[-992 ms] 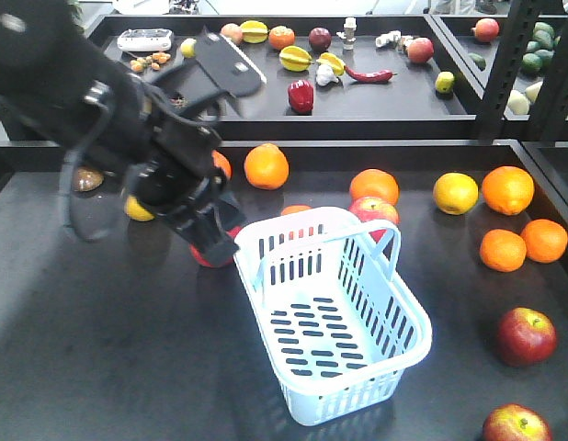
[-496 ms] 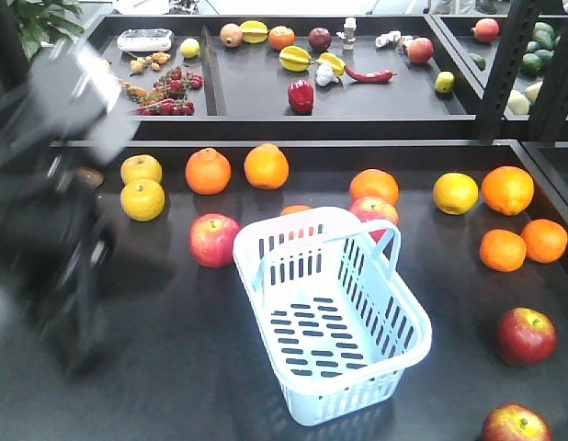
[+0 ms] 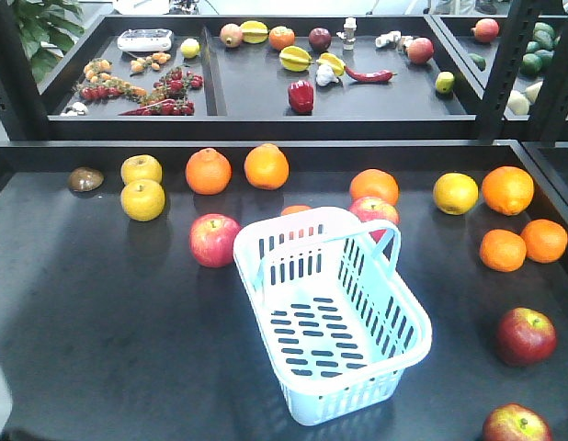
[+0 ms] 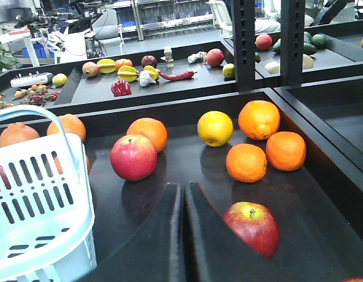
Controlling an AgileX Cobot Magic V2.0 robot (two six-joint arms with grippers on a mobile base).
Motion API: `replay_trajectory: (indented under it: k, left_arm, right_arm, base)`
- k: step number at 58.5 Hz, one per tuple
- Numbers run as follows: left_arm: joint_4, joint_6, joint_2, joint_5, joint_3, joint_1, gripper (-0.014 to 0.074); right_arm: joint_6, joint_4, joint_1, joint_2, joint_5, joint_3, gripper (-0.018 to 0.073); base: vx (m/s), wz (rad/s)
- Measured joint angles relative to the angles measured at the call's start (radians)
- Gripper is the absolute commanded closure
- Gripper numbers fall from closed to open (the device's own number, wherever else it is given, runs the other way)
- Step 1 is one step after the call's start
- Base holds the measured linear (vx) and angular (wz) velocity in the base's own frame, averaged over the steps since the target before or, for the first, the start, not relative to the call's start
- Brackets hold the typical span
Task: Pick three apples into basket with both arms
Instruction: 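Open the left gripper and withdraw it from the basket handle, then move the right gripper down onto the red apple nearest it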
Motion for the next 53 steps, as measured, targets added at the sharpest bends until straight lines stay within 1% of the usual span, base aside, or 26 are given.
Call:
replay_trajectory:
  k: [7, 13, 53]
  left_arm:
    - [-0.014, 0.0, -0.054, -0.086, 0.055, 0.0, 0.0603]
    - [-0.02, 0.0, -0.072, -0.119, 0.059, 0.0, 0.0602]
    - [-0.023, 0.0, -0.078, -0.118, 0.059, 0.001, 0.0602]
  right_arm:
    - [0.0, 0.0, 0.0, 0.0, 0.0, 0.0, 0.0567]
    - [0.0, 0.0, 0.0, 0.0, 0.0, 0.0, 0.0567]
    - [0.0, 0.0, 0.0, 0.0, 0.0, 0.0, 0.0567]
  base:
    - [0.0, 0.0]
    - [0.0, 0.0]
    - [0.0, 0.0]
